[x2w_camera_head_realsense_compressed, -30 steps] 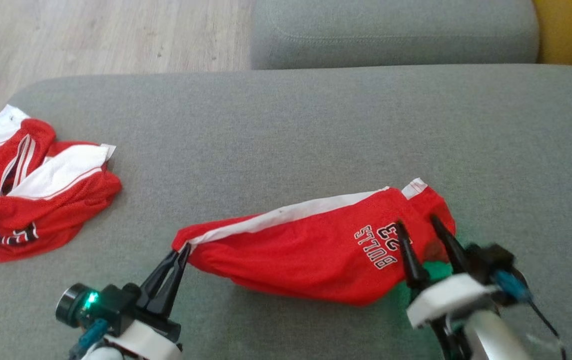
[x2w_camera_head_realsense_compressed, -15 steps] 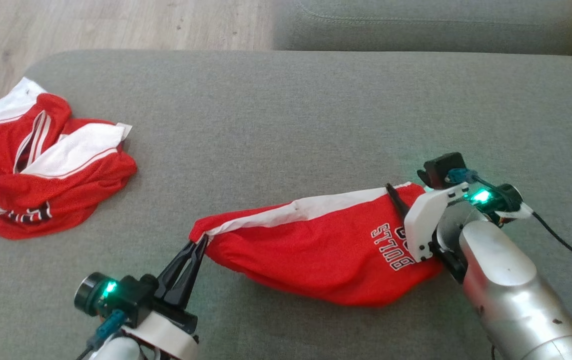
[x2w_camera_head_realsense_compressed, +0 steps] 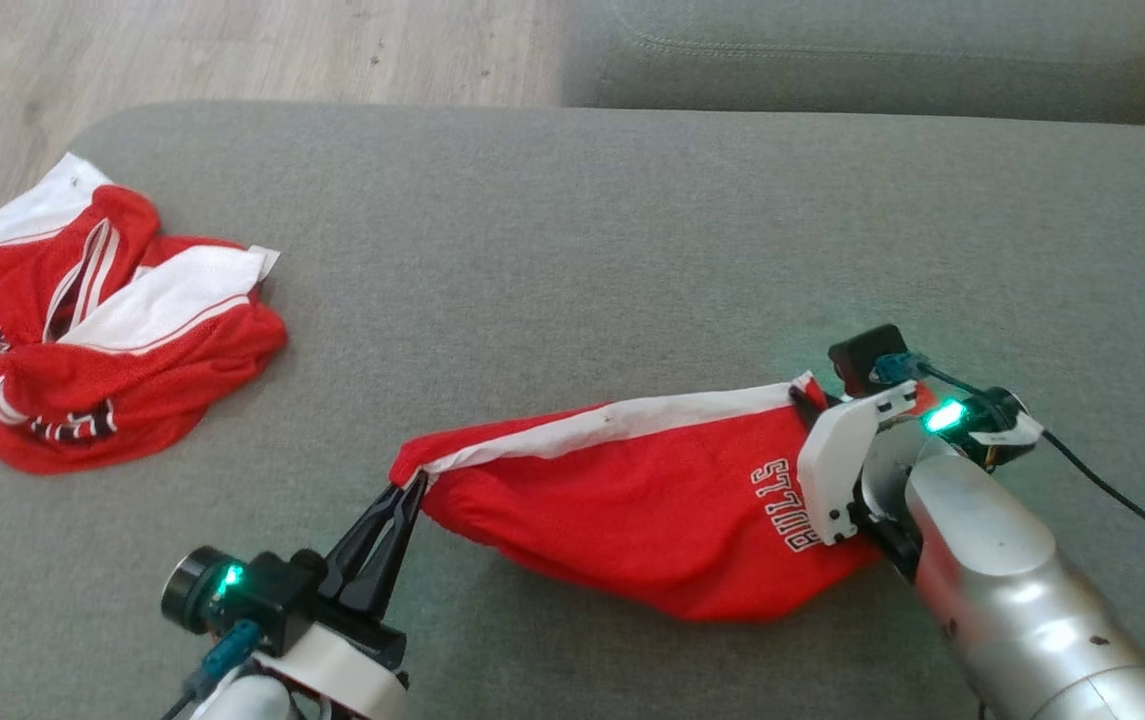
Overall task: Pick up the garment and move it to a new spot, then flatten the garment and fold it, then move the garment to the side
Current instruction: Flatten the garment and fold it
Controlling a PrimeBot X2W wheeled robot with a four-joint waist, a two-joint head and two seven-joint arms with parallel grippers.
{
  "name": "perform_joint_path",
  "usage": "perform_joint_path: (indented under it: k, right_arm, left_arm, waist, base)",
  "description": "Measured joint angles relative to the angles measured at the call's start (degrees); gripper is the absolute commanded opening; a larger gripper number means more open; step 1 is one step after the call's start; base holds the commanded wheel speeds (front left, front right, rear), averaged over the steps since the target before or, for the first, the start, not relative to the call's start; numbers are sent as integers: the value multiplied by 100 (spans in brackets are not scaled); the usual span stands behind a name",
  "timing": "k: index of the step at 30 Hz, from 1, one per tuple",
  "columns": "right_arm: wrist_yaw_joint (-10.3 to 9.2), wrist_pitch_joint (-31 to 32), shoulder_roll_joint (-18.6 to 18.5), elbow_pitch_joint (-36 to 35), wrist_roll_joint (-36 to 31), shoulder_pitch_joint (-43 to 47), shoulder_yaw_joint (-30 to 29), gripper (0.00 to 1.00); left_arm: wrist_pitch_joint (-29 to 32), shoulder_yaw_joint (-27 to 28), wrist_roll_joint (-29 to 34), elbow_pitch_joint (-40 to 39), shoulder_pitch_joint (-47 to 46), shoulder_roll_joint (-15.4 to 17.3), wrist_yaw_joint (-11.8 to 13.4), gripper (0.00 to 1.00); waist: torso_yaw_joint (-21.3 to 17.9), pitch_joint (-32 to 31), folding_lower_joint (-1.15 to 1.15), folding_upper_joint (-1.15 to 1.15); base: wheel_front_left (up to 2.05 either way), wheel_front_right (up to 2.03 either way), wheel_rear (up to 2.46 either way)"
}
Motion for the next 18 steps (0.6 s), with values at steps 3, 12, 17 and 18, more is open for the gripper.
perform_joint_path:
  k: [3, 12, 17, 18]
  right_arm:
    - [0, -309, -11, 19, -3, 15, -60, 0]
    - [1, -1785, -52, -497, -80, 11, -1460, 0]
    - [1, -1957, -133, -1276, 103, -112, -1775, 0]
    - [1, -1978, -187, -1478, 151, -163, -1781, 0]
  left_arm:
    - [0, 27, 0, -45, 18, -3, 0, 0]
    - [1, 381, -140, -1036, -398, -57, -1, 0]
    - [0, 247, -188, -1254, -1469, 177, -2, 0]
    - [0, 134, -247, -1291, -1678, 250, -2, 0]
  waist:
    - [-77, -50, -1, 0]
    - [-566, -174, -1, 0]
    - [-862, -180, 0, 0]
    - [-924, -180, 0, 0]
  base:
    - [0, 0, 0]
    - [0, 0, 0]
    - [0, 0, 0]
    - [0, 0, 0]
